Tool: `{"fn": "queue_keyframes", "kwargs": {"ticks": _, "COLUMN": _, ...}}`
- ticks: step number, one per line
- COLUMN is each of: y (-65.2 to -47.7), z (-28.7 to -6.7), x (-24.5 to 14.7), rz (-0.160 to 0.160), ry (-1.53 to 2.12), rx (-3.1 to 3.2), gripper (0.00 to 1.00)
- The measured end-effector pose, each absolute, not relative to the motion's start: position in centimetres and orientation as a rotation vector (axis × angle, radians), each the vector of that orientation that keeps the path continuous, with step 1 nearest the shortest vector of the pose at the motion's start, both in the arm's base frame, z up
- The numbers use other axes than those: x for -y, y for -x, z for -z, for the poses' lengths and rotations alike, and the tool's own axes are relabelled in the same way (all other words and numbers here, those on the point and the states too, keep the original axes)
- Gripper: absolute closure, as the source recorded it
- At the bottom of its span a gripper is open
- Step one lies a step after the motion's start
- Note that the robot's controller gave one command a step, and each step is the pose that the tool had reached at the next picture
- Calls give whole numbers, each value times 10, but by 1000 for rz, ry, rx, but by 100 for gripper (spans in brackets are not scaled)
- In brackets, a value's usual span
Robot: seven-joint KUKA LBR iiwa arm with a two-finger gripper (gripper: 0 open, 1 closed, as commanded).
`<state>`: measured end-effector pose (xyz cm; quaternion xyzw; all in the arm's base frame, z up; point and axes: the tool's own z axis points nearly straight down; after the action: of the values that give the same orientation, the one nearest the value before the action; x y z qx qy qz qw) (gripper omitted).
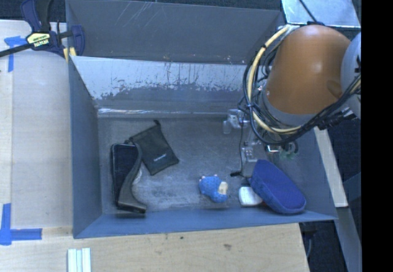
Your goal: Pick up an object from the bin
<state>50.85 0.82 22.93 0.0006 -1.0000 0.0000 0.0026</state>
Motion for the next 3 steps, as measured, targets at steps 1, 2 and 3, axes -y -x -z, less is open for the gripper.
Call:
{"fn": "queue_keyframes", "kwargs": {"ticks": 1, "y": -493, "z": -74, "x": 29, "rz": 1, "ry": -495, "rx": 3098, "gripper": 0}}
{"fn": "queue_keyframes", "kwargs": {"ticks": 2, "y": -486, "z": -71, "x": -10, "rz": 0, "ry": -441, "rx": 3119, "gripper": 0}}
{"fn": "queue_keyframes", "kwargs": {"ticks": 3, "y": -484, "z": -70, "x": -8, "rz": 0, "ry": -436, "rx": 3116, "gripper": 100}}
